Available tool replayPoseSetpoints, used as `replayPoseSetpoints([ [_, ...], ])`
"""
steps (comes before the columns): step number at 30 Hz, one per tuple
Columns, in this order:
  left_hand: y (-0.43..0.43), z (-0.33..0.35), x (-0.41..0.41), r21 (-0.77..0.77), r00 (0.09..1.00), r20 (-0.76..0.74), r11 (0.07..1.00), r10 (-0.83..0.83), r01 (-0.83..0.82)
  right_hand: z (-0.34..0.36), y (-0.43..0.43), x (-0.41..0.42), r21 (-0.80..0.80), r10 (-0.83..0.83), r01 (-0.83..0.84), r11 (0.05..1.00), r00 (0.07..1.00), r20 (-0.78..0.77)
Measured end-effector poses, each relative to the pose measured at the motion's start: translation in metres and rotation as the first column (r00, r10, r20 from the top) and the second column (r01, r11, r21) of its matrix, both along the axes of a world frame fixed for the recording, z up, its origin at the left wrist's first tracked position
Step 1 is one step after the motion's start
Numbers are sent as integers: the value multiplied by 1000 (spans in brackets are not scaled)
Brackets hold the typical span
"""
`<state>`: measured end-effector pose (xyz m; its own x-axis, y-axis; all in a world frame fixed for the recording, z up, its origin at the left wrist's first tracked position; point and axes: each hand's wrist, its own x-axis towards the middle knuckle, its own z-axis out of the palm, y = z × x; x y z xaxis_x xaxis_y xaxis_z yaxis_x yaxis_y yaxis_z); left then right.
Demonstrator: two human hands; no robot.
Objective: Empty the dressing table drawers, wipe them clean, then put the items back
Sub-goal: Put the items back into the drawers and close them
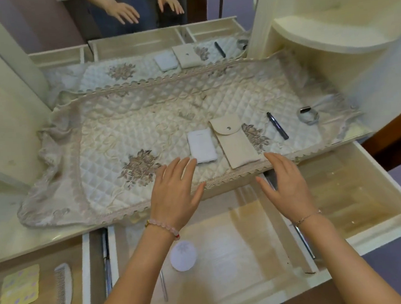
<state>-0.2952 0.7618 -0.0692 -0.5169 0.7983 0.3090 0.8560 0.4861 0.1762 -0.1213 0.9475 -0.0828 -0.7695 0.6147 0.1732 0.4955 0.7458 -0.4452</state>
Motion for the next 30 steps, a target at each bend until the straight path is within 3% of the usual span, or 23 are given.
replayPoseSetpoints([
  [12,115,-30,46,-97,973,79,973,216,-208,-14,144,16,-38,72,-71,997,997,28],
  [18,161,-53,68,-113,910,193,930,366,-350,-32,195,16,-74,162,-155,985,982,96],
  [23,182,-70,69,-107,710,492,845,503,-525,-47,222,5,-196,149,-122,973,980,129],
  [30,213,-75,43,-230,433,600,663,673,-712,-63,240,-34,-415,-91,138,899,987,131],
])
